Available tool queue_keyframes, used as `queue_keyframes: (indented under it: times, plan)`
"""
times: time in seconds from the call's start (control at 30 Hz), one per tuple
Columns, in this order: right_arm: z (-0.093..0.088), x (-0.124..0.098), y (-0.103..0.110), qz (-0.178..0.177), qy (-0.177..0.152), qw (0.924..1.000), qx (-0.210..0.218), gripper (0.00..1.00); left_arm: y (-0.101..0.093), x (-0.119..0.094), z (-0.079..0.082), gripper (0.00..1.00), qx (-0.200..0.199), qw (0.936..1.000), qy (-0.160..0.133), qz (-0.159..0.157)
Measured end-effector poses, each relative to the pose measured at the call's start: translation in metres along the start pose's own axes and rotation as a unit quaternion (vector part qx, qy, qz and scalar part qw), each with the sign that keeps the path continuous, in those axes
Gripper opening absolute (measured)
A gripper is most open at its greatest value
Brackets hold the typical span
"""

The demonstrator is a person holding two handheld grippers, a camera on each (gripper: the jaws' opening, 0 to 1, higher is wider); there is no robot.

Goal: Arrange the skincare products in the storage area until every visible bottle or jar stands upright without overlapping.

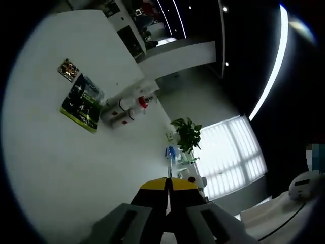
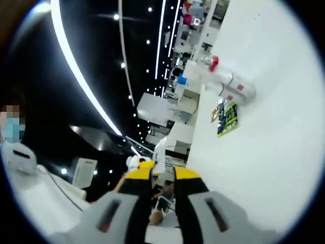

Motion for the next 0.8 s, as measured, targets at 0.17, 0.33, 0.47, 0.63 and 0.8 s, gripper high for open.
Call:
queue_keyframes:
  times: [0.17,0.33,0.47,0.63,0.8]
  plan:
    - [-0.002,-0.01,0.0,-0.026,-0.002,0.9994,-0.024,0.22,0.025,-0.018,0.018,0.01,-0.001,0.9988,0.006,0.048]
    - [-0.011,-0.016,-0.002,-0.046,0.009,0.9985,-0.029,0.22,0.048,-0.028,0.039,0.01,-0.002,0.9961,0.019,0.087]
    - [-0.012,-0.025,-0.007,-0.06,0.007,0.9977,-0.029,0.22,0.061,-0.035,0.058,0.01,-0.016,0.9954,0.015,0.093]
    - [-0.008,-0.033,-0.008,-0.068,-0.008,0.9973,-0.026,0.22,0.079,-0.041,0.082,0.01,-0.021,0.9909,0.019,0.132]
    - [-0.008,-0.033,-0.014,-0.077,-0.008,0.9968,-0.019,0.22,0.09,-0.044,0.105,0.01,-0.019,0.9874,0.002,0.157]
Point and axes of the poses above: the point that each gripper's makers call its tool centre point, and the gripper's own axes: x roughly forward along the fingers, y roughly to its left, z roughly out of its top, the point moved 9 cm from there along -x, roughly backward along the fingers, and after that the axes turned 10 degrees about y, right-handed, at the moved point
